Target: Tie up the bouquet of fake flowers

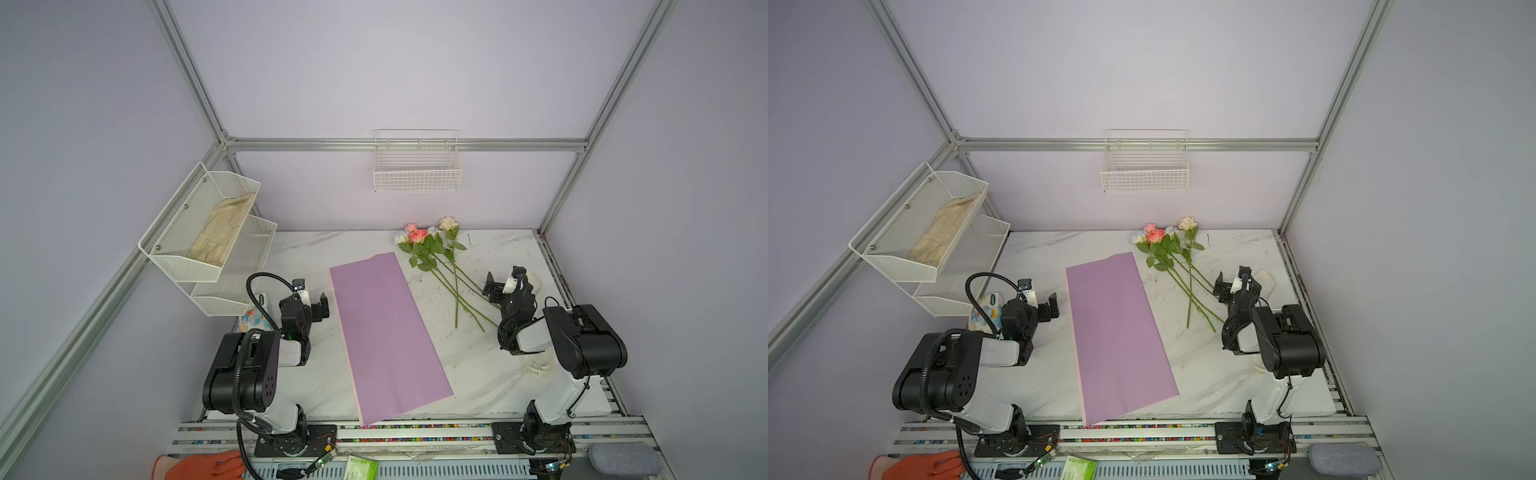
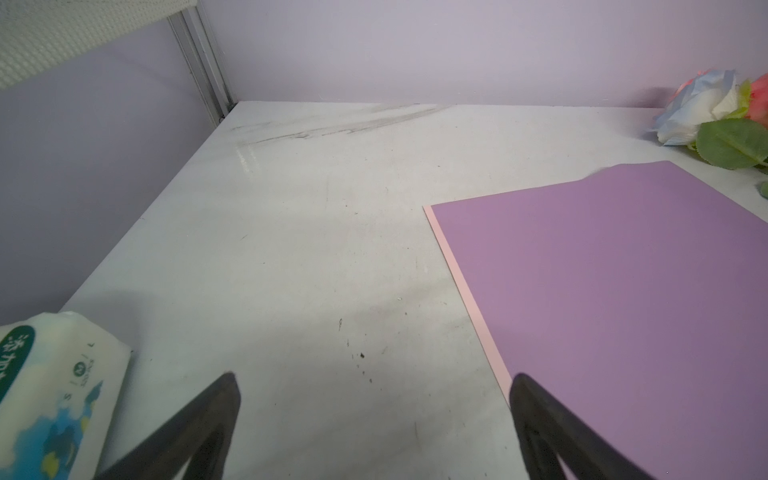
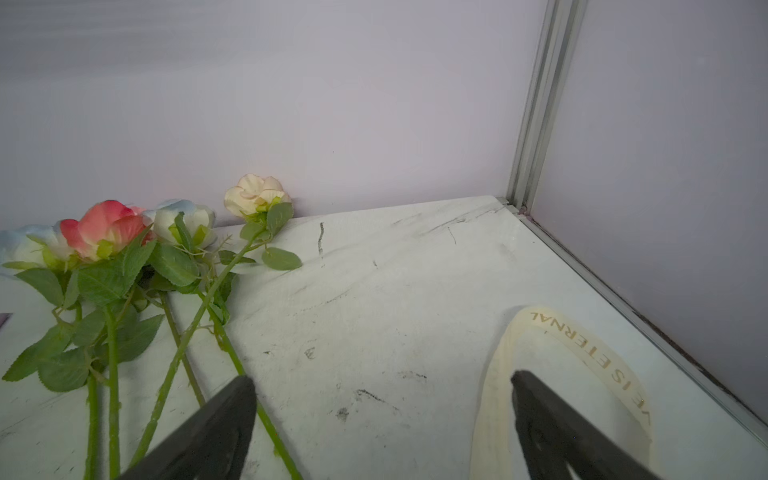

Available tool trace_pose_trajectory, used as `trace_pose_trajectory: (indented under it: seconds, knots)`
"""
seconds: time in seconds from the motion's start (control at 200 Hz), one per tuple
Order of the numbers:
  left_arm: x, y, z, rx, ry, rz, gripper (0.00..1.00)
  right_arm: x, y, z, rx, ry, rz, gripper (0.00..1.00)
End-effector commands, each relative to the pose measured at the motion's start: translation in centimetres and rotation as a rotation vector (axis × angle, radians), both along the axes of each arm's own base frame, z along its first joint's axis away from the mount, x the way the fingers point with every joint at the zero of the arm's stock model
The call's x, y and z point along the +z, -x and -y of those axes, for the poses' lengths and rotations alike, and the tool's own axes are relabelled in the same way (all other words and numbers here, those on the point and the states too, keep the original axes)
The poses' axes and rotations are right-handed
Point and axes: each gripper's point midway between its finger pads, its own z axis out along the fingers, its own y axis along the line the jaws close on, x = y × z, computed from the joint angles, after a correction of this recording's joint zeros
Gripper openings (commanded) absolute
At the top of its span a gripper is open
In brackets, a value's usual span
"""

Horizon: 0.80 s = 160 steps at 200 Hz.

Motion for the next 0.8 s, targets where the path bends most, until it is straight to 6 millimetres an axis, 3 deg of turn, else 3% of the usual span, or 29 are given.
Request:
trace_pose_trajectory:
  seconds: [0.0,0.795]
  knots:
    - [2.21,-0.8,-0.21,0.003,-0.017,0.078,1.0,0.78,-0.15,0.41,-0.019,0.0,0.03,0.97]
    - [2.22,-0.84,-0.2,0.003,-0.017,0.078,1.0,0.54,-0.39,0.15,-0.003,-0.004,0.022,0.97]
